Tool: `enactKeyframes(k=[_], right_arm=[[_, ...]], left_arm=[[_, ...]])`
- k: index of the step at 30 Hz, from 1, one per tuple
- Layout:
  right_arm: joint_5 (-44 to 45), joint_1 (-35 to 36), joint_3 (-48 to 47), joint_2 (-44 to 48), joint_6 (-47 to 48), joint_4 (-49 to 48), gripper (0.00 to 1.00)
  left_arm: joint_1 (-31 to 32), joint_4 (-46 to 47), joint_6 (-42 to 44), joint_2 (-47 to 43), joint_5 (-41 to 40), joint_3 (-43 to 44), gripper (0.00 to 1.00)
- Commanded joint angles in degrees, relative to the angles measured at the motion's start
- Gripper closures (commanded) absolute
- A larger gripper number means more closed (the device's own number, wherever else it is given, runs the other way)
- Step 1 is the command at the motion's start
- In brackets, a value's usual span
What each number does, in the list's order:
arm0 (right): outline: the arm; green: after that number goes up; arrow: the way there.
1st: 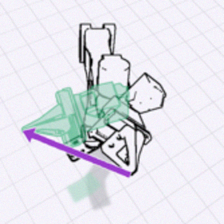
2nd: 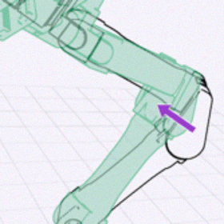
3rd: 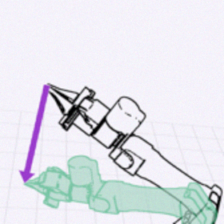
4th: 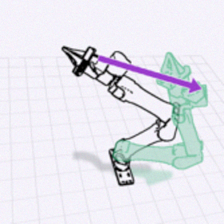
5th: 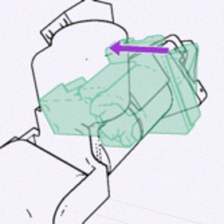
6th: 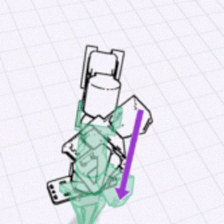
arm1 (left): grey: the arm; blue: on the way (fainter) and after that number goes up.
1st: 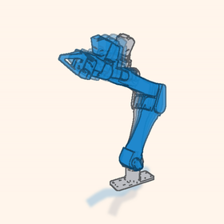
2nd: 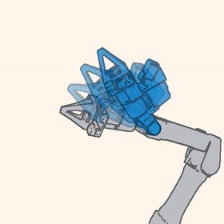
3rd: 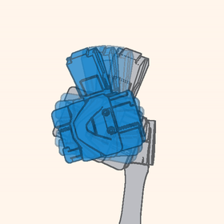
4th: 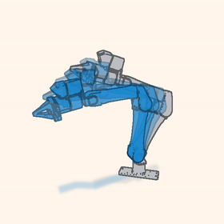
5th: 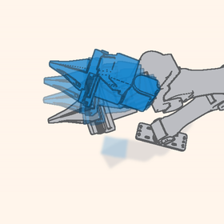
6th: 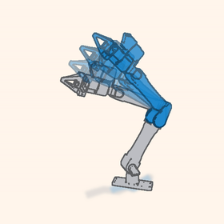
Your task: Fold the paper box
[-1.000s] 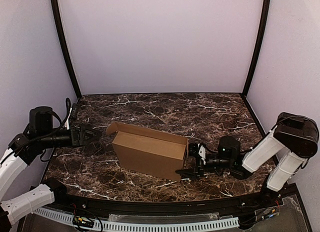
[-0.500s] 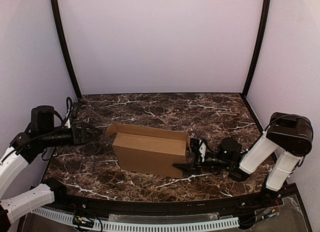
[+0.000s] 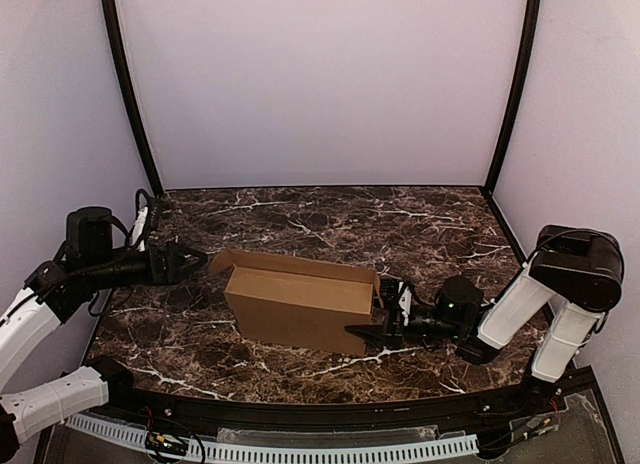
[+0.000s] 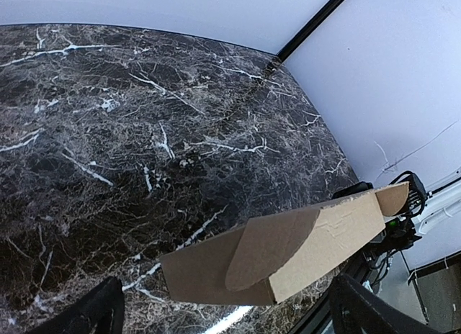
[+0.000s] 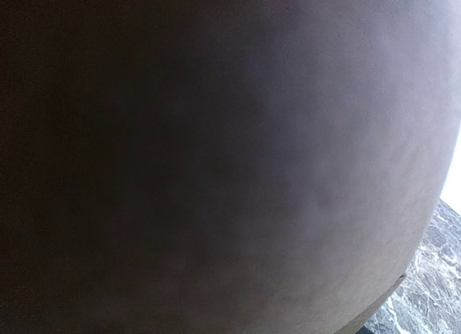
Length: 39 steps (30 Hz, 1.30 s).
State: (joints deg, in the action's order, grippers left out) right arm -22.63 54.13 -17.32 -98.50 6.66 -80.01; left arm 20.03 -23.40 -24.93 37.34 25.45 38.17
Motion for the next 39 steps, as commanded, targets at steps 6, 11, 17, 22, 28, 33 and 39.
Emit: enactKeyframes(k=[6, 11, 17, 22, 28, 33, 39], right_arm=[[-1.6, 0.3, 0.3, -0.3, 0.2, -0.5, 0.39], [-1.2, 0.3, 0.6, -0.4, -0.1, -1.0, 0.39], [-1.3, 0.3, -0.1, -0.5, 0.1, -0.1, 0.39], [-1.4, 0.3, -0.9, -0.5, 0.4, 1.0, 0.39], [-1.4, 0.3, -1.3, -0.8, 0.4, 1.4, 0.39], [-1.3, 0.3, -1.6, -0.9, 0.5, 1.8, 0.39], [-1.1, 0.3, -1.5, -0.9, 0.5, 1.9, 0.39]], left_arm=[[0.0, 11.5, 3.0, 9.0, 7.1, 1.0, 0.08], [0.1, 12.8, 1.1, 11.0, 11.0, 1.6, 0.12], [0.1, 16.6, -5.2, 10.2, 15.3, 0.7, 0.15], [0.2, 19.0, -8.3, 8.6, 17.0, -1.1, 0.16], [0.3, 17.0, -9.1, 7.7, 16.5, -1.8, 0.21], [1.0, 13.1, -7.7, 8.5, 15.1, -1.5, 0.28], [2.3, 12.0, -7.5, 8.9, 15.1, -0.8, 0.47]])
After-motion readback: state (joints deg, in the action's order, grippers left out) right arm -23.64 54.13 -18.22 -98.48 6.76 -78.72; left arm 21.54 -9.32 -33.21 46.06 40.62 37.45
